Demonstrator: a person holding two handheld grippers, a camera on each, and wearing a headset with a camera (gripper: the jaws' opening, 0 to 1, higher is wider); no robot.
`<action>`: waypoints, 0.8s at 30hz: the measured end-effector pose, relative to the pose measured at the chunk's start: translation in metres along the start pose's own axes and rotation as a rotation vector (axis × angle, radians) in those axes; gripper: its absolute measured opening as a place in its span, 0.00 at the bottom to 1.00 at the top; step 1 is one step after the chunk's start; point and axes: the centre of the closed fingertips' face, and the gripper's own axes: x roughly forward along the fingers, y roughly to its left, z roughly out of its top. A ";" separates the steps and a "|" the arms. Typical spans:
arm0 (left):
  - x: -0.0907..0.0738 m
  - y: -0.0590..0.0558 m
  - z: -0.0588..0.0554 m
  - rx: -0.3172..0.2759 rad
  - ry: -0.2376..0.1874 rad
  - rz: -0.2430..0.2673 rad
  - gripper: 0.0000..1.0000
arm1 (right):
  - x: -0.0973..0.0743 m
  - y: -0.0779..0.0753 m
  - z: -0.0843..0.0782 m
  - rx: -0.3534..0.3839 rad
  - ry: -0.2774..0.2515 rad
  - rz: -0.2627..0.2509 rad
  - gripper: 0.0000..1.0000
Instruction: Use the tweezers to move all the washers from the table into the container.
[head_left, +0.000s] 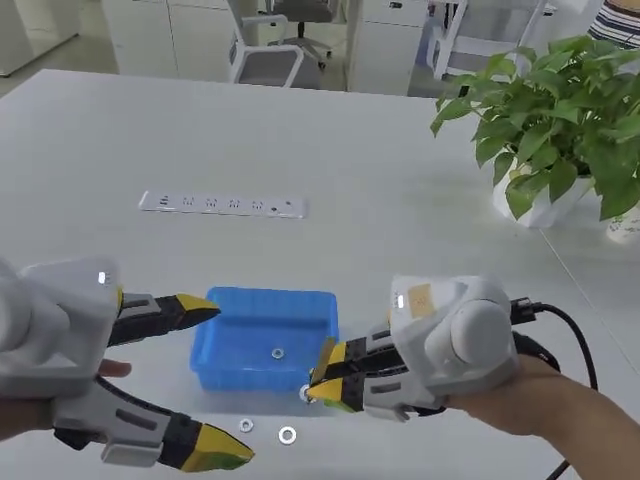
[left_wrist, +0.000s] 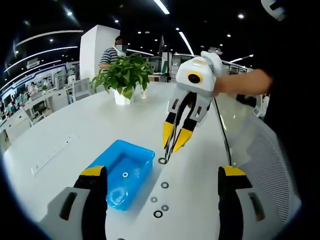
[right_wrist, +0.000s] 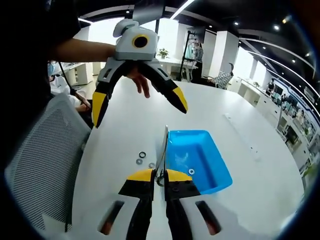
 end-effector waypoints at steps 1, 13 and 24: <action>-0.001 0.000 -0.001 -0.007 -0.002 0.002 0.99 | 0.000 -0.001 0.000 -0.001 0.000 -0.002 0.08; -0.008 0.003 -0.005 -0.058 -0.012 0.026 0.99 | 0.011 -0.028 0.006 -0.032 -0.007 -0.007 0.08; -0.007 0.014 0.000 -0.041 -0.029 0.060 0.98 | 0.030 -0.050 -0.002 -0.050 0.007 -0.011 0.08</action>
